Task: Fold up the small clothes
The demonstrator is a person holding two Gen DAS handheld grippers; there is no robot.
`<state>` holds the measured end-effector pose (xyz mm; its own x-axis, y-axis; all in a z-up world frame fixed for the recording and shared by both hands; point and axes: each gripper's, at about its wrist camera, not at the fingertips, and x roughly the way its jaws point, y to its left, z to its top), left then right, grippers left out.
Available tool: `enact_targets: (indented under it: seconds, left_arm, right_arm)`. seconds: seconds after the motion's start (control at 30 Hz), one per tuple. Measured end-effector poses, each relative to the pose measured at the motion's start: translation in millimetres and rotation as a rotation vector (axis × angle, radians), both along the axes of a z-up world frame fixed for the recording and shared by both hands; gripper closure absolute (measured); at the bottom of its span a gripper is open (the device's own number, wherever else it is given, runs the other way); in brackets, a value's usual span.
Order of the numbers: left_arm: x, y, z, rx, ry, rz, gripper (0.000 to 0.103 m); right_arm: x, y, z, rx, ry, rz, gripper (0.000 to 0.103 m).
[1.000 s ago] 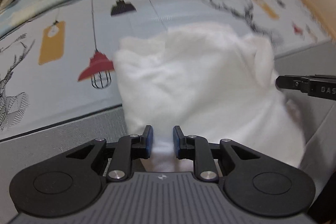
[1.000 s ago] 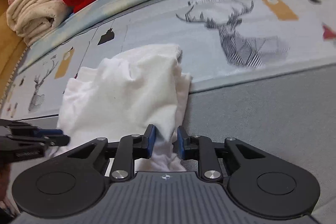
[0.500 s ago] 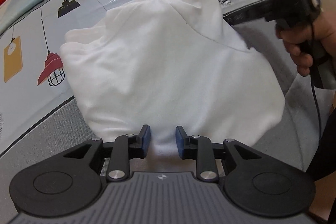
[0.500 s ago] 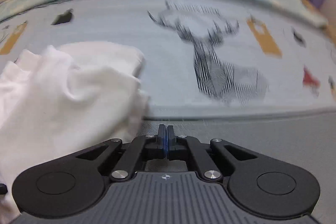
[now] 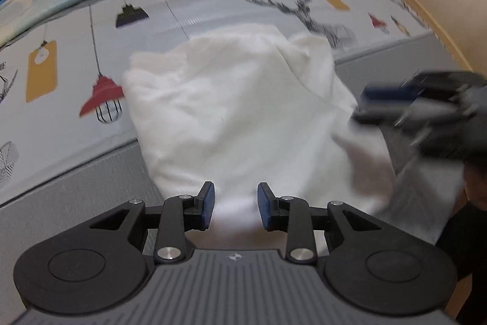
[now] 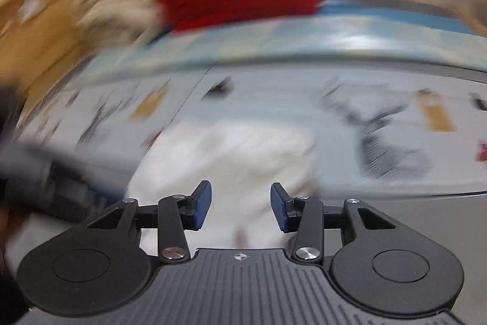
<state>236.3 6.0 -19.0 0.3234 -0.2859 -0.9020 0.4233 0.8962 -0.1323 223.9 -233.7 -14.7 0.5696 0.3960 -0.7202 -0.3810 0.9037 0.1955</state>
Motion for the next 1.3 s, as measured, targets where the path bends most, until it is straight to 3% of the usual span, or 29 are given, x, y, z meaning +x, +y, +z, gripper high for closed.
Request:
enact_targets:
  seconds: [0.1,0.13,0.3,0.37,0.43,0.47,0.53,0.63,0.7,0.8,0.9,1.0,1.17,1.23,1.3]
  left_arm:
    - [-7.1,-4.0,-21.0,0.093,0.013,-0.04,0.069]
    - [-11.6,-6.7,-19.4,0.112,-0.011,-0.058,0.069]
    - [-22.6,5.3,3.6,0.004,-0.03,-0.025,0.069]
    - [-23.0,8.1,-10.5,0.073,0.008,-0.017,0.069]
    - [-26.0,5.8,-31.3,0.187,0.062,-0.015,0.068]
    - [-30.5,3.2,-31.9,0.214,0.048,-0.03,0.067]
    - [-42.2,-3.2,-12.0,0.227,-0.061,-0.046,0.067]
    - [-58.2,0.0,28.6,0.159,-0.212,0.038,0.047]
    - [-68.7,2.8,51.3,0.123,-0.266,0.131,0.033]
    - [-97.2,1.2,82.5,0.102,-0.37,0.227,0.021]
    - [-129.6,-5.4,109.1,0.073,-0.453,0.274,0.018]
    - [-151.6,-3.3,125.5,0.003,-0.444,0.337,0.018]
    - [-181.1,-7.9,124.8,-0.015,-0.439,0.456,0.017]
    - [-188.7,-13.8,110.6,0.03,-0.473,0.469,0.014]
    - [-181.6,-18.3,98.2,0.087,-0.429,0.472,0.001]
  right_arm:
    - [-2.7,18.5,-48.5,-0.263,0.131,0.05,0.059]
    - [-4.0,17.1,-57.4,-0.297,0.14,0.045,0.055]
    - [-13.2,9.9,-30.4,-0.201,0.086,0.034,0.056]
    - [-14.1,10.2,-36.1,-0.24,0.122,0.061,0.056]
    - [-14.3,14.7,-54.4,-0.375,0.178,0.081,0.055]
    - [-17.0,14.2,-57.4,-0.415,0.173,0.069,0.055]
    - [-21.0,9.4,-45.1,-0.377,0.142,0.021,0.055]
    - [-35.3,1.6,-3.0,-0.276,0.03,-0.045,0.048]
    - [-49.2,-2.8,24.9,-0.248,-0.059,-0.086,0.029]
    - [-68.5,-16.3,54.3,-0.176,-0.144,-0.139,0.016]
    - [-96.0,-29.0,71.5,-0.103,-0.194,-0.197,0.01]
    - [-120.4,-34.2,73.2,-0.084,-0.22,-0.24,0.005]
    - [-157.6,-26.8,75.7,-0.072,-0.232,-0.27,0.005]
    - [-163.9,-19.3,71.7,-0.093,-0.224,-0.272,0.004]
    - [-163.7,-10.4,65.8,-0.131,-0.199,-0.252,0.004]
